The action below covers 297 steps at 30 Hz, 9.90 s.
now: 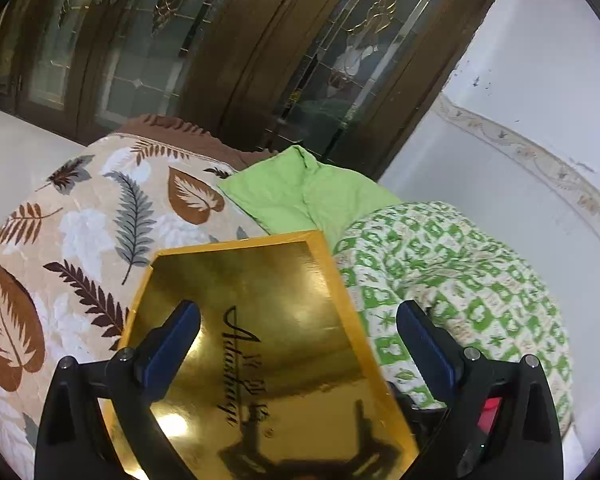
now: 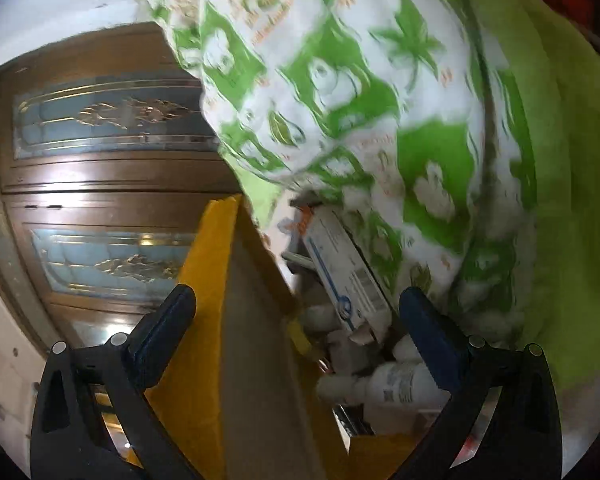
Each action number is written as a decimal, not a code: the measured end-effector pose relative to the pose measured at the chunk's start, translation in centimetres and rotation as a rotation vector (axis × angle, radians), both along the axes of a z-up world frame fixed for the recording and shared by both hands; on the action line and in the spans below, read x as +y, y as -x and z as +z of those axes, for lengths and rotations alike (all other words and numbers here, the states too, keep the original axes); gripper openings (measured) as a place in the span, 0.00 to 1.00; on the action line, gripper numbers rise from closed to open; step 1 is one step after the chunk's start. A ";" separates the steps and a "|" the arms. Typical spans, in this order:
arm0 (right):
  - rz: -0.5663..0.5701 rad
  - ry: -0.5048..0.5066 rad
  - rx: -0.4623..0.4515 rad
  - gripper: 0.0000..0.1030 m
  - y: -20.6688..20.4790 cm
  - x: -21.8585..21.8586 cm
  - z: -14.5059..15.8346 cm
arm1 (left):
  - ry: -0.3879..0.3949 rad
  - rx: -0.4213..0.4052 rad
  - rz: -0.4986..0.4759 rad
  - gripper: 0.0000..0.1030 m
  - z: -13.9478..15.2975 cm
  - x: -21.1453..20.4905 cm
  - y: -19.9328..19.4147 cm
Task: Organize objects
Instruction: 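Lower the white yellow-rimmed tray onto the blanket with the left tool, then grasp the yellow packet with the left tool while the right tool grasps a white bottle, then carry the yellow packet and white bottle into the tray and open both tools, then grasp the red numeral candle box with the right tool while the left tool grasps the white charger, then carry the candle box and white charger into the tray and open both tools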
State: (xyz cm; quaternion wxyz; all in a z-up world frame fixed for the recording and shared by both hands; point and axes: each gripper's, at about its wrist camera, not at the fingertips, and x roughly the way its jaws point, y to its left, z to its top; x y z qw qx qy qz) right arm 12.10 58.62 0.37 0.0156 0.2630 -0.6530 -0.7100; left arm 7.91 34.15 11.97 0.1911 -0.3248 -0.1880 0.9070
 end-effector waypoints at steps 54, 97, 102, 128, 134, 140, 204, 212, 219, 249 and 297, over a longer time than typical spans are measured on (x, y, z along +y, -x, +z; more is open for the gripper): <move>1.263 -1.056 0.036 0.99 5.0 -33.3 0.7 | 0.142 -0.135 0.500 0.99 -6.8 -32.2 -2.0; 0.758 -0.973 -0.134 0.44 -2.6 -5.5 -0.3 | 0.196 -0.419 -0.403 0.29 -14.2 -3.3 -5.5; 0.764 -0.952 -0.193 0.41 -1.6 -5.4 -1.2 | 0.209 -0.424 -0.420 0.29 -14.6 -2.4 -5.6; 1.072 -0.766 0.113 0.33 -2.9 -29.6 4.4 | 0.115 -0.477 -0.101 0.24 -8.3 -28.2 -1.3; 1.118 -0.857 0.018 0.33 -1.1 -33.5 2.1 | 0.177 -0.590 -0.173 0.25 -11.9 -27.8 1.2; 1.146 -0.961 -0.066 0.33 -0.1 -35.4 -0.2 | 0.077 -0.643 -0.205 0.25 -13.5 -28.2 3.3; 0.833 -1.016 -0.049 0.64 -6.0 -12.2 4.3 | 0.196 -0.287 -0.209 0.75 -8.3 -11.4 -9.6; 0.813 -1.006 -0.093 0.64 -3.9 -13.3 4.7 | -0.074 -0.228 -0.283 0.75 -5.0 -11.8 -6.6; 0.800 -1.018 -0.138 0.64 -2.7 -13.2 4.6 | -0.025 -0.213 -0.273 0.75 -6.1 -11.3 -7.1; 0.837 -0.932 -0.169 0.26 -4.4 -8.8 -1.1 | 0.175 -0.385 -0.334 0.59 -11.5 -1.5 -2.3; 0.878 -0.795 0.014 0.26 -8.2 -15.0 2.9 | -0.051 -0.435 -0.251 0.49 -8.7 -15.0 -9.4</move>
